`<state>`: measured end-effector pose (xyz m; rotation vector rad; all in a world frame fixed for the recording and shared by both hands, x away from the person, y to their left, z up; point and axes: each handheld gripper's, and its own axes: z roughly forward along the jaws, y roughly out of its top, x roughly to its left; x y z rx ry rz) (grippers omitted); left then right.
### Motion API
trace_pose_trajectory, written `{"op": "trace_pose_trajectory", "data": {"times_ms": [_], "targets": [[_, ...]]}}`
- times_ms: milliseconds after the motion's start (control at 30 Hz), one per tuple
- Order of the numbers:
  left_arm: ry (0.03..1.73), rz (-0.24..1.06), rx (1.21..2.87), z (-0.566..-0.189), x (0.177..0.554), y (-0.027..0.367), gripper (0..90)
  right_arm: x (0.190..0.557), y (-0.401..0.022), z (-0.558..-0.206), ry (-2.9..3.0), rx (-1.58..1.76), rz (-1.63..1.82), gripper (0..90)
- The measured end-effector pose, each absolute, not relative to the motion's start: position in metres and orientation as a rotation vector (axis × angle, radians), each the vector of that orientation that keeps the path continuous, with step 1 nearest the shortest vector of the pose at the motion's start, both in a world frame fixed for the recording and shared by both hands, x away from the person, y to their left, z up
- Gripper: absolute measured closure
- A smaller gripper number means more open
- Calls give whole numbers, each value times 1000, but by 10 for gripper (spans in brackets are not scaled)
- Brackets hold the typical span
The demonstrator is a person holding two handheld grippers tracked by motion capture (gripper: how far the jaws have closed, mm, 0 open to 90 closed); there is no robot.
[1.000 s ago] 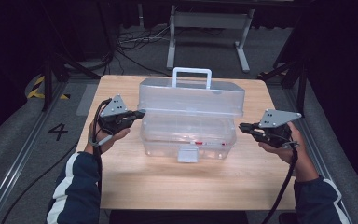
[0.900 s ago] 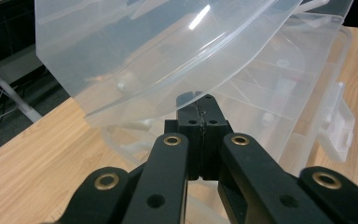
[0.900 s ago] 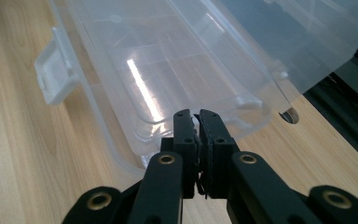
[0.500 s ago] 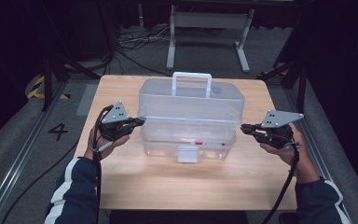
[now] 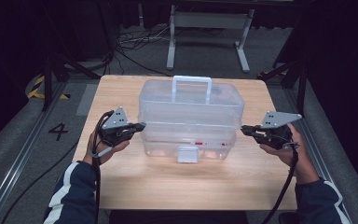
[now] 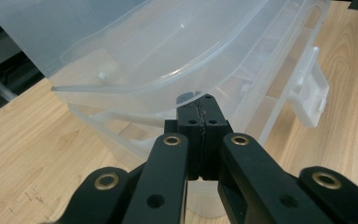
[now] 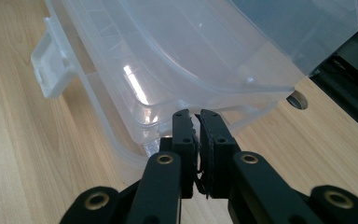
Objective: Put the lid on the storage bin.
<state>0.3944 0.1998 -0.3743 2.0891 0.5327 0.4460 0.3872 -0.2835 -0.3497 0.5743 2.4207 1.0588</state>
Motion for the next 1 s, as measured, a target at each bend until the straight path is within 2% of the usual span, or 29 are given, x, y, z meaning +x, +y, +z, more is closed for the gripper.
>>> {"op": "trace_pose_trajectory", "data": {"times_ms": [1000], "targets": [[542, 437, 2192, -392, 381, 198, 900, 382, -282, -369, 2499, 588, 1025, 844]]}}
